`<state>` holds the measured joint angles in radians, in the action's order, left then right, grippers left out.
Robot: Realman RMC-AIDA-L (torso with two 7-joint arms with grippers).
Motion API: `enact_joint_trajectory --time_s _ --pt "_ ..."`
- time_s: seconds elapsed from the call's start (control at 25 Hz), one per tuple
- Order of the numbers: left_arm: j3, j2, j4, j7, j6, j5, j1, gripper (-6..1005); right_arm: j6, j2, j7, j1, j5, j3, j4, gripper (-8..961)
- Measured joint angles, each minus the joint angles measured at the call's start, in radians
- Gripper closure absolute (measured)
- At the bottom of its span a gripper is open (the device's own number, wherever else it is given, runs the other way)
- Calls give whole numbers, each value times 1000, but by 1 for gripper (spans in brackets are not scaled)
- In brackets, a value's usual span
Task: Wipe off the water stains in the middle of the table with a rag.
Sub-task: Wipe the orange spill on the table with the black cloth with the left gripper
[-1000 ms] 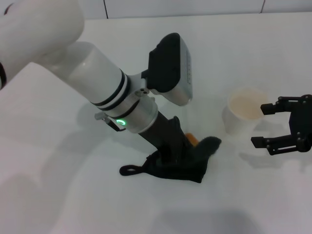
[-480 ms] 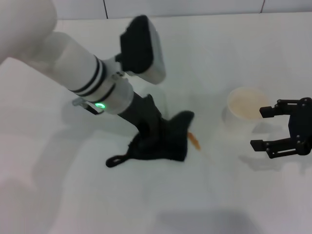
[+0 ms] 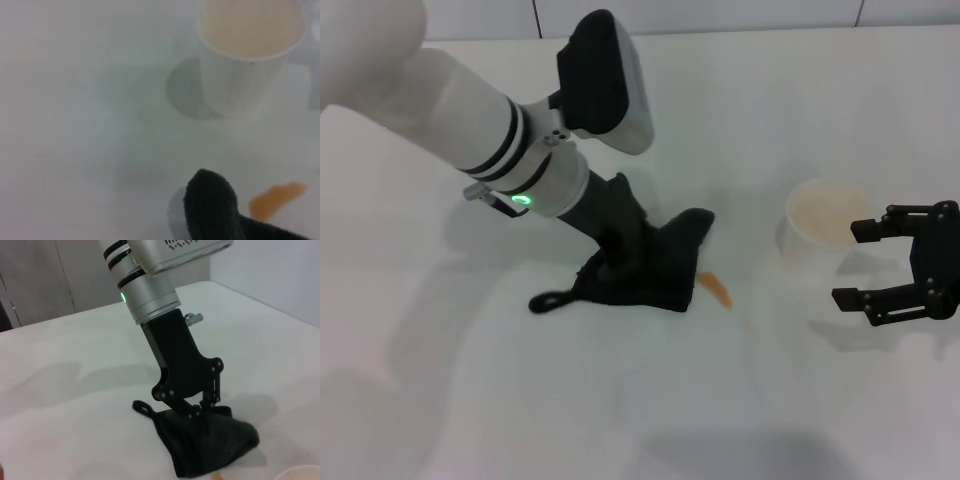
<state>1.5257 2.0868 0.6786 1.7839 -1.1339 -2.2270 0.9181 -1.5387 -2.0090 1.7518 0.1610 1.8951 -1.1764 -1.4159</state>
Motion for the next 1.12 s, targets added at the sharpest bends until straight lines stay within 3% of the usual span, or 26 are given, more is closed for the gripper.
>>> enact_joint_trajectory --time_s 0.52,0.88,1.12 --pt "126 5 3 -60 25 178 26 924 -13 -1 0 -1 -3 3 -9 97" --pt "251 6 -4 -61 52 277 9 924 -20 0 2 -4 -3 4 -16 97" --pt "267 7 23 -61 46 285 -21 924 -22 0 4 -4 -4 3 -24 97"
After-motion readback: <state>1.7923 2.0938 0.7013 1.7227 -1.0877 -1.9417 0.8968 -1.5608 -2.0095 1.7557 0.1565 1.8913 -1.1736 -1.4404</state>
